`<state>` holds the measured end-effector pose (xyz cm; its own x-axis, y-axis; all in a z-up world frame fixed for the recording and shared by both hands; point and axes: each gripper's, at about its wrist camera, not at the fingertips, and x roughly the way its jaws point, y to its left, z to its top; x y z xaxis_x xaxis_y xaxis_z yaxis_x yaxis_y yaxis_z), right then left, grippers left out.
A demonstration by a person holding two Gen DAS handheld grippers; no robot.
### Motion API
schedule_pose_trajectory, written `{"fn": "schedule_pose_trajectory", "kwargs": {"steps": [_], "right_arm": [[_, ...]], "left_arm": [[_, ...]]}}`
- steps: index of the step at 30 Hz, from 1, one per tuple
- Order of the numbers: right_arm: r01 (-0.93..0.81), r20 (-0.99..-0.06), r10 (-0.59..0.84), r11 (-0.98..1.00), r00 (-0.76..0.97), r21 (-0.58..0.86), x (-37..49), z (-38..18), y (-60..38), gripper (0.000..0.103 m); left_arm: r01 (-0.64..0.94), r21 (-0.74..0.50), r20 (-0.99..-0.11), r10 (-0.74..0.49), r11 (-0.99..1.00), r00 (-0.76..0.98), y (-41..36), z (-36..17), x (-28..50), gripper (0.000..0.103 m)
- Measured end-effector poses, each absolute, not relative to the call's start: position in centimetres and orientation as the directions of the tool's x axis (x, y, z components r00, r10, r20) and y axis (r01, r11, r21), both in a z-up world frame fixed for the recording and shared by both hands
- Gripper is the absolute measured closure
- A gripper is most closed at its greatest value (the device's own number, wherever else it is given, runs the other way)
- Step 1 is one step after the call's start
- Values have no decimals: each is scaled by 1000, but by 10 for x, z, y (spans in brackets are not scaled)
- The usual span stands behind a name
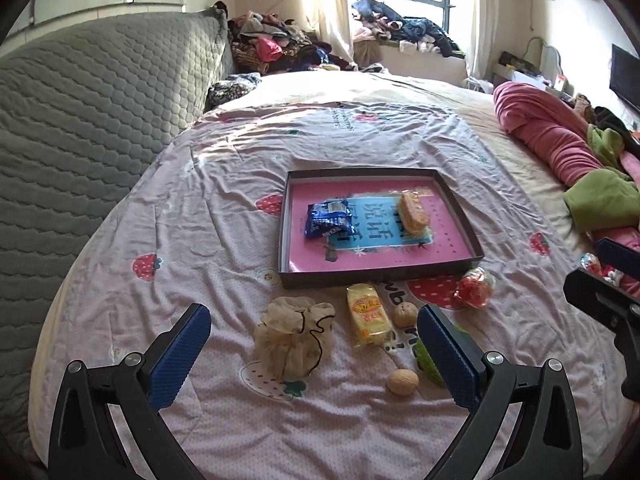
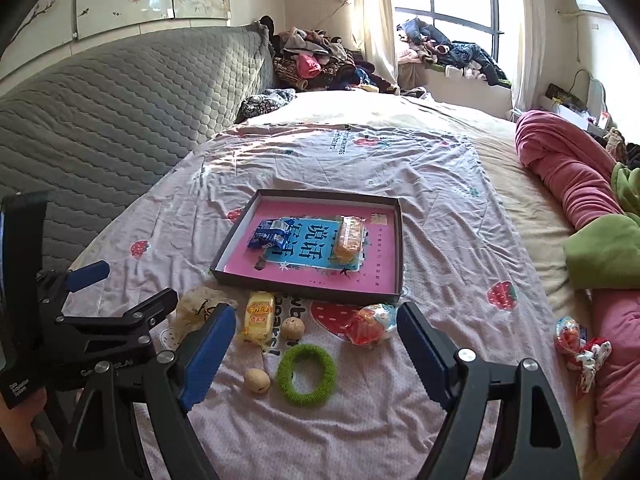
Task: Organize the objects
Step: 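Withdraw both tools from the tray back over the remaining snacks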
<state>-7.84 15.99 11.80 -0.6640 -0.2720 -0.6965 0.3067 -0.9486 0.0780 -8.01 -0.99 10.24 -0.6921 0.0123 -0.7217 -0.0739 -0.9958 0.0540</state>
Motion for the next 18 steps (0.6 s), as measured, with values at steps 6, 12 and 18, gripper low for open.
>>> {"fn": "schedule_pose_trajectory", "kwargs": {"steps": [6,12,18], "right_arm": [[307,-683,-275,-949,-677,78,-67,127,165,20],[314,-674,-279,-947,-684,74,-58,132,167,20],[320,-671,-277,-945,-688,62,-49,131,166,20]], "left_arm": [[-99,92,-707,5,-991,-707,-4,112,-63,0],[-105,93,-708,8,-990,-706,-4,113,-52,0],[-101,113,-724,-12,-988,-690,-5,105,-46,0]]}}
